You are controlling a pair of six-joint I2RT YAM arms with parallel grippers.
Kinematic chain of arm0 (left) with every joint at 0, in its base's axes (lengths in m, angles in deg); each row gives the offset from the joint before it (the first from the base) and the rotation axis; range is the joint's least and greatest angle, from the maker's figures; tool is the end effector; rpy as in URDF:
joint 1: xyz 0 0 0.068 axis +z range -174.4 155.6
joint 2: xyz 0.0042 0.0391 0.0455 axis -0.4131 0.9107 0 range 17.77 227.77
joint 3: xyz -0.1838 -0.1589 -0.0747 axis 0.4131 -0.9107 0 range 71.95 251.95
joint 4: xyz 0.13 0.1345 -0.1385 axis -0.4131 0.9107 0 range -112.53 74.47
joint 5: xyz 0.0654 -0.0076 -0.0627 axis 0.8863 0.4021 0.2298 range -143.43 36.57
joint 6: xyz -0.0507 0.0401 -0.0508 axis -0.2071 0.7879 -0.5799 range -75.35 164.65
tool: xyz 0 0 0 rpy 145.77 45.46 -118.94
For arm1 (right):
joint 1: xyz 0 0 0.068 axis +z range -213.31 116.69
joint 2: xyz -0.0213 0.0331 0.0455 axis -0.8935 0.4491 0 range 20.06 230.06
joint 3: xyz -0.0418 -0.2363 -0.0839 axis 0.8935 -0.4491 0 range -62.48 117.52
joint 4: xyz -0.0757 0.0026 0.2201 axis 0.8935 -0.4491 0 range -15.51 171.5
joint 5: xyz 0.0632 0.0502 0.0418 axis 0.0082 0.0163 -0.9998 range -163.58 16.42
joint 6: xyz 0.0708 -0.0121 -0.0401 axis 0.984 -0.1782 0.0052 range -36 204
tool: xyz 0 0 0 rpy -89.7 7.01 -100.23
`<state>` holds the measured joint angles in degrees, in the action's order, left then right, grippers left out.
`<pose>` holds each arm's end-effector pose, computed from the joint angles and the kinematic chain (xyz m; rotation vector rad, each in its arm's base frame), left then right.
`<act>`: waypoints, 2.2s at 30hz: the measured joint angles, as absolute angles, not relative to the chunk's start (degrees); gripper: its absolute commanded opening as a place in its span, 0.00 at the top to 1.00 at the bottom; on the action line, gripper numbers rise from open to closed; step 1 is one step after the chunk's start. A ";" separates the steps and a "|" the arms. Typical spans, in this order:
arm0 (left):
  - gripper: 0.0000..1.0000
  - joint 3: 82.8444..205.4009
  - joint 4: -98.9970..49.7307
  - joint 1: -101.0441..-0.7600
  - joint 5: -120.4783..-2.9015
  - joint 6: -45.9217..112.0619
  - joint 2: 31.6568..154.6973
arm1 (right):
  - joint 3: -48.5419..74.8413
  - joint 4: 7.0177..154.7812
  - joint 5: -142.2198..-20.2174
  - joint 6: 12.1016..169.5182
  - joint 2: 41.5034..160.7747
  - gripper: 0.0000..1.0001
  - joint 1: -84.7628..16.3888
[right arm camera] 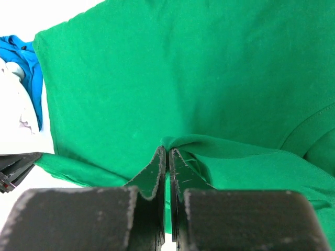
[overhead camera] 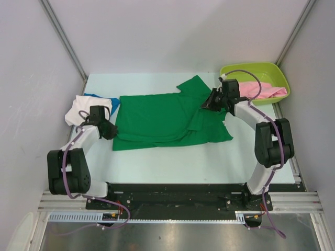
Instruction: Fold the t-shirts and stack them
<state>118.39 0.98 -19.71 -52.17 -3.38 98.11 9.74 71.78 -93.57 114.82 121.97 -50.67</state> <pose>0.2674 0.0234 0.1625 -1.1591 2.3203 -0.2535 0.3805 0.1105 0.2093 0.1761 2.3270 0.7879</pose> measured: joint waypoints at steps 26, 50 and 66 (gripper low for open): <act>0.22 111.90 -0.92 -21.29 -53.70 -5.39 76.73 | 12.56 68.89 -74.51 110.98 115.08 0.00 -39.87; 0.22 105.54 1.96 -21.77 -59.69 -1.20 73.32 | -5.49 77.79 -82.72 125.10 119.91 0.32 -40.94; 0.22 105.32 1.98 -21.77 -59.63 -0.17 74.85 | -5.62 81.40 -83.69 126.69 122.53 1.00 -41.05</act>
